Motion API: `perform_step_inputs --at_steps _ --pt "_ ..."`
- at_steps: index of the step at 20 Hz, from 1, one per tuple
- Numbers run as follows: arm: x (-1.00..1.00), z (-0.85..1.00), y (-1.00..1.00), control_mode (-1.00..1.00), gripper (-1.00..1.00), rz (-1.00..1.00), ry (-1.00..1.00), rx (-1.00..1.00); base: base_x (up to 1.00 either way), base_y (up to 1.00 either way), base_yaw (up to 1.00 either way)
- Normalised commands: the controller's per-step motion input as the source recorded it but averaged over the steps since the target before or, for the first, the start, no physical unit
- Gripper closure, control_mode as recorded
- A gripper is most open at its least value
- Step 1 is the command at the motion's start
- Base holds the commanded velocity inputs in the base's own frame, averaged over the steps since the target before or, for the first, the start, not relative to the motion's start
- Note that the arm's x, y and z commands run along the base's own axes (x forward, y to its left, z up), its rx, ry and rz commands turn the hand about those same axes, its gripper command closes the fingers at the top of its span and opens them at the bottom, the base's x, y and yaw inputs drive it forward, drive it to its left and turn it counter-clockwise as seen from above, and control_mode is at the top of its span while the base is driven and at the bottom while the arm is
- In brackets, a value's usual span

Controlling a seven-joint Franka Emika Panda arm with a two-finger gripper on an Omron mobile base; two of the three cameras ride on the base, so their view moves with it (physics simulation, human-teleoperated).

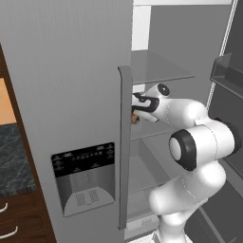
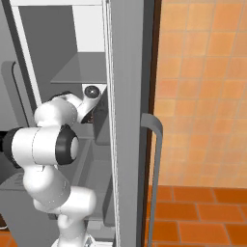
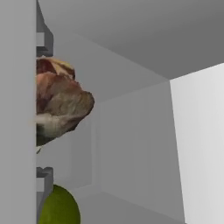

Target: Place one lime and one steak in each tupperware on the nearby counter, to pack two identical lunches.

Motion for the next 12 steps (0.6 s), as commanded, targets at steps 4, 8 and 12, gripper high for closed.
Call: perform_step_inputs --at_steps 4,8,12 --pt "0.22 -0.23 0.01 -1.0 -1.0 0.0 0.0 0.0 0.0 0.0 0.0" --pt "0.21 -0.19 0.0 -1.0 -1.0 0.0 0.01 0.0 0.0 0.0 0.0" --pt "0.0 -0.03 0.0 -1.0 -1.0 0.0 0.03 0.0 0.0 0.0 0.0"
